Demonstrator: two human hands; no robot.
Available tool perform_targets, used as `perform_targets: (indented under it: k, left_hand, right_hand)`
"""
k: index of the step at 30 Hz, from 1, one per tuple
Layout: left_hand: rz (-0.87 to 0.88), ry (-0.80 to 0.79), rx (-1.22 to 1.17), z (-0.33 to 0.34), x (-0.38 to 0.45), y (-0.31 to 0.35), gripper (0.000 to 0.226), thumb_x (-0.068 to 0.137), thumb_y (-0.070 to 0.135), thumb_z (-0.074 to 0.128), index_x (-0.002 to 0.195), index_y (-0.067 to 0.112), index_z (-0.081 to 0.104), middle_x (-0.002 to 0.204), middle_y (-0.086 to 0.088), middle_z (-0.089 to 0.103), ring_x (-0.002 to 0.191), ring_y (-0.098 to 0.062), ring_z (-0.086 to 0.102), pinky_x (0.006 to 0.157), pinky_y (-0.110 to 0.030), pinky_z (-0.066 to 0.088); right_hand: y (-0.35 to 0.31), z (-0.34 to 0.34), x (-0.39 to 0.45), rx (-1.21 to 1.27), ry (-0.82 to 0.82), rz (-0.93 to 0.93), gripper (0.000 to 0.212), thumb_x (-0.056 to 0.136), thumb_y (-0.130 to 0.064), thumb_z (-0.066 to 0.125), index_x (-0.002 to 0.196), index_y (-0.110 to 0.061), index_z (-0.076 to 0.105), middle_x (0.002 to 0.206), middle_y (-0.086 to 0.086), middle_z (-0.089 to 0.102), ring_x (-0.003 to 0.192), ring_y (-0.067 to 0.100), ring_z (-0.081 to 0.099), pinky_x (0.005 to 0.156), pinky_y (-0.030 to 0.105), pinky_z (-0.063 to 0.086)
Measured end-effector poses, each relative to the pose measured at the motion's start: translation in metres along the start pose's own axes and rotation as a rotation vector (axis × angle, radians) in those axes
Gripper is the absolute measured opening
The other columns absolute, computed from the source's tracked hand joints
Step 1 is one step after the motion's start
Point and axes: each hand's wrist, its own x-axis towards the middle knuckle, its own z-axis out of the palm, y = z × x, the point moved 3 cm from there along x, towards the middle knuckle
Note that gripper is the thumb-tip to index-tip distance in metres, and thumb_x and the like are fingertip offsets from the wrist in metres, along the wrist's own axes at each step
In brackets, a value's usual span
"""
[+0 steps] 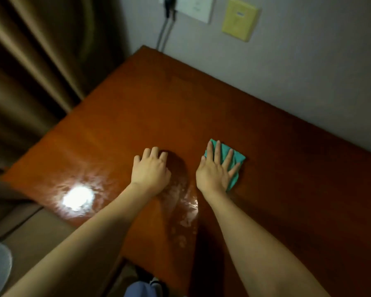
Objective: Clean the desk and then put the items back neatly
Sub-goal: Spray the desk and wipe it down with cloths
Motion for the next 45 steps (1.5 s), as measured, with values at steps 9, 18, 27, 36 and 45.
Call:
perform_targets:
  k: [9,18,27,36,45]
  left_hand:
    - [-0.254,0.053,-0.074,-0.019,-0.005,-0.178,0.048,0.096,0.034,0.041,0.141,0.018,0.034,0.139,-0.005,0.037,0.126,-0.026,0.034,0.097,-0.038,0.033]
    - [-0.361,0.083,-0.120,-0.019,-0.029,-0.264,0.052,0.094,0.037,0.042,0.142,0.020,0.032,0.145,-0.004,0.033,0.131,-0.024,0.032,0.104,-0.041,0.032]
    - [-0.376,0.083,-0.121,-0.017,-0.041,-0.256,0.051,0.093,0.037,0.042,0.141,0.020,0.034,0.145,-0.006,0.033,0.130,-0.024,0.032,0.103,-0.040,0.033]
    - [-0.262,0.093,-0.075,-0.026,-0.033,-0.167,0.041,0.096,0.033,0.038,0.135,0.019,0.042,0.138,-0.005,0.041,0.124,-0.024,0.037,0.095,-0.037,0.037]
    - [-0.067,-0.006,0.005,-0.015,-0.035,0.002,0.048,0.096,0.031,0.038,0.142,0.017,0.034,0.146,-0.008,0.032,0.134,-0.028,0.028,0.104,-0.041,0.031]
  right_hand:
    - [-0.191,0.019,0.026,-0.098,-0.021,-0.260,0.056,0.102,-0.041,0.013,0.151,-0.031,-0.011,0.159,-0.006,-0.013,0.145,0.033,-0.013,0.113,0.061,-0.005]
    - [-0.321,0.031,0.034,-0.132,-0.047,-0.471,0.054,0.102,-0.038,0.013,0.151,-0.029,-0.009,0.160,-0.004,-0.012,0.145,0.034,-0.011,0.112,0.061,-0.005]
    - [-0.335,0.039,-0.008,-0.172,-0.087,-0.717,0.052,0.103,-0.038,0.014,0.151,-0.032,-0.007,0.160,-0.006,-0.010,0.146,0.030,-0.010,0.113,0.059,-0.009]
    - [-0.234,0.039,-0.042,-0.156,-0.069,-0.654,0.062,0.102,-0.036,0.026,0.149,-0.034,-0.014,0.159,-0.007,-0.015,0.146,0.029,-0.012,0.114,0.058,-0.008]
    - [-0.016,0.006,-0.052,-0.064,-0.069,-0.320,0.057,0.102,-0.036,0.018,0.144,-0.035,-0.022,0.157,-0.010,-0.020,0.145,0.027,-0.018,0.112,0.054,-0.014]
